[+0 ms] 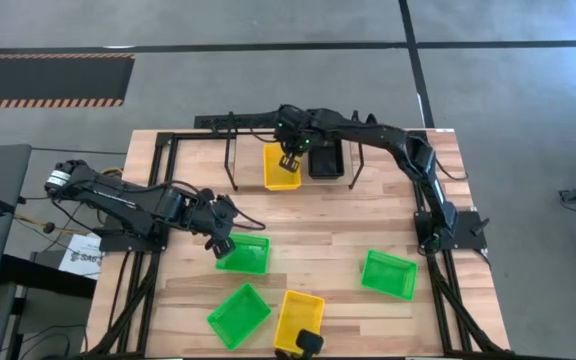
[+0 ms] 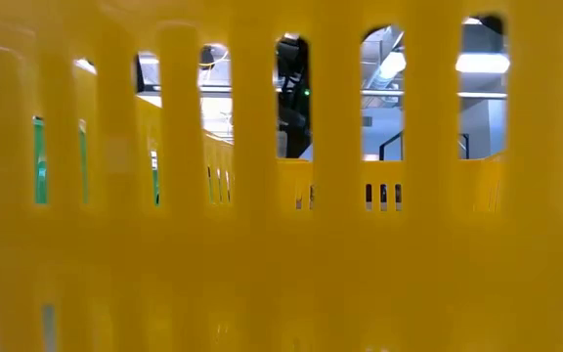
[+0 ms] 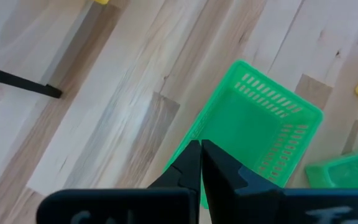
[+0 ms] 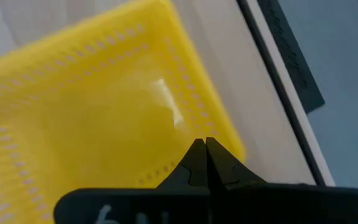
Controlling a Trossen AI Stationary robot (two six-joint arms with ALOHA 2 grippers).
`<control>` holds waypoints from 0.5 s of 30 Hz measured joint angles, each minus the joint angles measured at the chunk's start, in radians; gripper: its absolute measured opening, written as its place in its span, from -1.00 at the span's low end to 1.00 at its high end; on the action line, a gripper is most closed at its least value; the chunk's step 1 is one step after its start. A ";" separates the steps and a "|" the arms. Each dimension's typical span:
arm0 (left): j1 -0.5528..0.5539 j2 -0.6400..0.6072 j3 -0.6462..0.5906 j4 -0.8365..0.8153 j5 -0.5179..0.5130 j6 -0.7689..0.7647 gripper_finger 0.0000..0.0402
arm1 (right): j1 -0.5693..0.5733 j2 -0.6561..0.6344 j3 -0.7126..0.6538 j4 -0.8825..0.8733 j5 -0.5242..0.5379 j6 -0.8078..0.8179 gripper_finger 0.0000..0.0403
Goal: Stack baskets on shelf by color
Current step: Adjust the yellow bins on the shelf
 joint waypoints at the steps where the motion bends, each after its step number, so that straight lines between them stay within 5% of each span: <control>1: 0.000 0.000 0.000 0.003 0.000 0.000 -1.00 | -0.005 0.000 0.000 -0.006 -0.002 0.000 -1.00; 15: 0.000 0.000 0.000 0.019 -0.020 -0.025 -1.00 | -0.003 0.000 0.000 0.013 -0.016 -0.002 -1.00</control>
